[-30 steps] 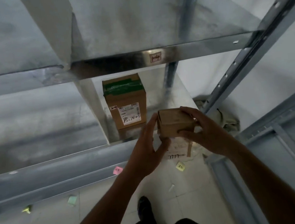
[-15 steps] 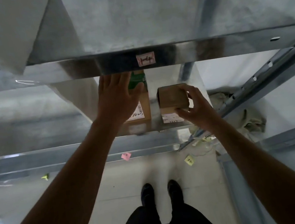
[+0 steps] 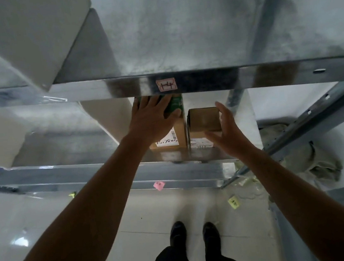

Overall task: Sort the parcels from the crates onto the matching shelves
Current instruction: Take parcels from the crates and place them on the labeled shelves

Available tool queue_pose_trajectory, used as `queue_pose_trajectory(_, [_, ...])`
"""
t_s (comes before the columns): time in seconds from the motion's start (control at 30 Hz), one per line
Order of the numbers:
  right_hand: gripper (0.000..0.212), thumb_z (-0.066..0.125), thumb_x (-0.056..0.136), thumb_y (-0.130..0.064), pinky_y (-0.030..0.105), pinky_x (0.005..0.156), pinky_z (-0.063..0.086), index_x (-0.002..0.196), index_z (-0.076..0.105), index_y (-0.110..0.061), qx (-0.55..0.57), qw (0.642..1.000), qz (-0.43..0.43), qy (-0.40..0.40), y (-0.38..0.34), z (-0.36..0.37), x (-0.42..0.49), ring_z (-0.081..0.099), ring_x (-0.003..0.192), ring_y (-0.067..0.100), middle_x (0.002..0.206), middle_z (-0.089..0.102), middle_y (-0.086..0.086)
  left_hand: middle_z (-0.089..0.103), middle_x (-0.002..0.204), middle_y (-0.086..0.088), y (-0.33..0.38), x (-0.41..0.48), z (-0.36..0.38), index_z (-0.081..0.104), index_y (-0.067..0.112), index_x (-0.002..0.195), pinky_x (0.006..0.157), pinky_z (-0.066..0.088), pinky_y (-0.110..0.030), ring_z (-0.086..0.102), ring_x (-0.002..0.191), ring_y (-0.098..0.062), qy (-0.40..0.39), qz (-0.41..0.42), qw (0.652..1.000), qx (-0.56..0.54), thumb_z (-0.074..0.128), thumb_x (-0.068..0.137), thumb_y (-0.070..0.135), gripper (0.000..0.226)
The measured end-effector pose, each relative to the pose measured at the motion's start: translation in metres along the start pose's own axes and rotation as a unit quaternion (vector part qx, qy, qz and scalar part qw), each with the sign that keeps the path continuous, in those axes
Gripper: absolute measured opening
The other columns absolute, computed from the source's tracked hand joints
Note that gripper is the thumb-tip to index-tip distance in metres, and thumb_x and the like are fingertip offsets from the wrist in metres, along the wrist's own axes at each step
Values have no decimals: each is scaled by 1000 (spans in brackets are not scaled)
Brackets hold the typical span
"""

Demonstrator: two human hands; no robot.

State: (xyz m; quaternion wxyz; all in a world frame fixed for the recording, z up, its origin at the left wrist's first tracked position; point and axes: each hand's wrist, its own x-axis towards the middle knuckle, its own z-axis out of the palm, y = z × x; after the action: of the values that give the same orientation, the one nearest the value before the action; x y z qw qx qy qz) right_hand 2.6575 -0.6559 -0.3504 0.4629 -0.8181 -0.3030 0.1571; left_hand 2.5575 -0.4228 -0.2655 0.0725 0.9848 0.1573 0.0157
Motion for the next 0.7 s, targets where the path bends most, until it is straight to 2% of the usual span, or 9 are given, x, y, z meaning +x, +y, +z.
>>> queue_pose_trajectory(0.1, [87, 61, 99, -52, 59, 122, 30, 164, 8, -32, -95, 995, -25, 19, -7, -1, 6, 12, 159, 32, 173, 8, 4, 34, 163, -6, -1, 2, -4, 30, 30, 158, 125, 10, -54, 24, 152, -32, -20, -4, 1000, -3, 16, 91, 72, 80])
queue_pose_trajectory(0.23, [77, 47, 103, -55, 62, 124, 15, 166, 11, -30, -199, 977, -42, -61, -16, 5, 14, -10, 160, 36, 175, -4, 6, 26, 167, -2, 4, -1, -4, 23, 31, 161, 126, 9, -53, 15, 155, -30, -28, 9, 999, 31, 19, 94, 70, 77])
queue_pose_trajectory(0.37, [76, 45, 106, -52, 59, 126, 9, 167, 9, -24, -215, 973, -14, -78, -20, 7, 16, -14, 159, 38, 174, -8, 10, 23, 167, 0, 9, -4, -5, 18, 32, 162, 126, 8, -52, 12, 155, -28, -32, 16, 999, 39, 17, 93, 71, 79])
queue_pose_trajectory(0.57, [77, 43, 106, -56, 59, 127, 8, 167, 7, -26, -238, 967, -4, -94, -28, 5, 19, -18, 158, 36, 174, -10, 7, 30, 163, -1, 4, -5, -4, 25, 29, 159, 124, 15, -49, 20, 151, -27, -16, 18, 998, 53, 17, 93, 70, 78])
queue_pose_trajectory(0.7, [75, 44, 104, -59, 63, 127, 3, 166, 11, -32, -255, 963, -22, -80, -31, -4, 14, -16, 160, 31, 175, -3, 4, 50, 147, -7, 8, -10, -6, 45, 19, 141, 120, 26, -47, 37, 139, -29, 45, 18, 999, -11, 41, 94, 66, 67])
